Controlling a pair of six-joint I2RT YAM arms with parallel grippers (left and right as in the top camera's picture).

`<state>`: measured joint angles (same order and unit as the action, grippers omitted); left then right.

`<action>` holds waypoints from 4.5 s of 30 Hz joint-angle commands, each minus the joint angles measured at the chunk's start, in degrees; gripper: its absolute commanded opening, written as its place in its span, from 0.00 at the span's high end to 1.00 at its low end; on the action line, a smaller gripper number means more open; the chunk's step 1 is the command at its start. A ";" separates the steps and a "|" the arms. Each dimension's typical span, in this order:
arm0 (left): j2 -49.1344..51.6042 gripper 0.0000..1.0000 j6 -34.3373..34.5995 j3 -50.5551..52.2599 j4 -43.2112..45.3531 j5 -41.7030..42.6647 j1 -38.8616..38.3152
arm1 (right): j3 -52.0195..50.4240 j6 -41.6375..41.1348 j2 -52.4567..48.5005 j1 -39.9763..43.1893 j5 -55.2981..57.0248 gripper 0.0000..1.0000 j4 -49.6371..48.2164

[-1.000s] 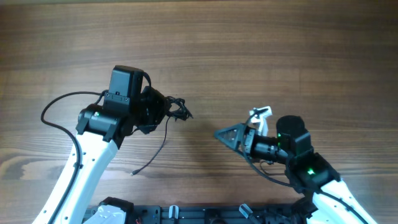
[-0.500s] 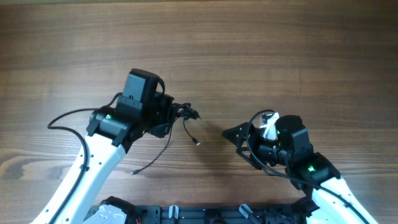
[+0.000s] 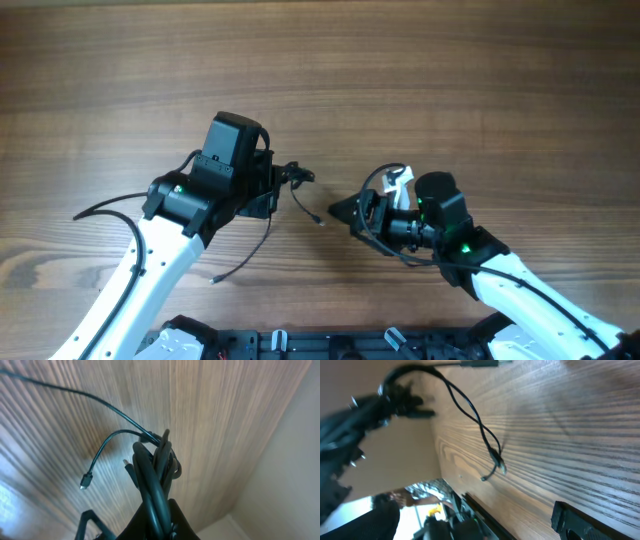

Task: Untangle cables

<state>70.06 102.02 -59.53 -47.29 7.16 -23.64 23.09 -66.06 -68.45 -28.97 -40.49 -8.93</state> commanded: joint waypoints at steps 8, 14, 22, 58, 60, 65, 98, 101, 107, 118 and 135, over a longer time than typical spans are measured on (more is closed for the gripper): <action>-0.31 0.94 -43.93 -0.50 4.55 -1.88 0.02 | 0.68 4.52 -0.57 -0.33 -6.16 0.00 -0.52; -0.31 0.93 -56.85 -0.50 10.97 10.91 0.02 | 0.68 4.44 -0.57 -0.33 -9.88 0.00 -1.18; -0.31 0.96 -61.51 -0.92 12.63 18.91 0.02 | 0.68 4.61 -0.55 3.04 -16.94 0.01 -5.95; -0.31 0.96 -83.65 -0.92 13.27 34.62 -2.47 | 0.63 8.66 23.19 17.94 -8.00 0.00 25.79; -0.31 0.96 -83.65 -0.92 13.57 34.64 -2.51 | 0.63 6.19 23.19 17.94 -8.00 0.00 25.62; -0.31 0.96 -83.65 -0.92 14.16 37.31 -2.51 | 0.59 -0.74 22.49 17.90 -8.02 0.00 25.33; 0.09 0.96 -88.43 -0.92 3.65 23.17 -2.51 | 0.59 35.67 17.38 17.90 -15.10 0.00 9.46; 0.09 0.96 -83.71 -0.92 3.76 14.45 -2.51 | 0.59 36.11 15.39 17.90 -16.55 0.00 11.10; 0.09 0.96 -83.58 -0.92 3.72 13.22 -2.51 | 0.57 39.74 12.81 17.90 -18.03 0.00 10.67; 0.09 0.96 -93.04 -0.92 3.69 26.93 -2.51 | 0.59 40.15 12.13 17.90 -21.38 0.01 9.16; 0.09 0.96 -93.07 -0.92 4.39 35.12 -2.51 | 0.59 36.09 12.13 17.90 -24.35 0.05 7.10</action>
<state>70.08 10.11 -59.55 -43.66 38.06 -26.00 23.62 -29.80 -56.05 -11.14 -63.02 -1.13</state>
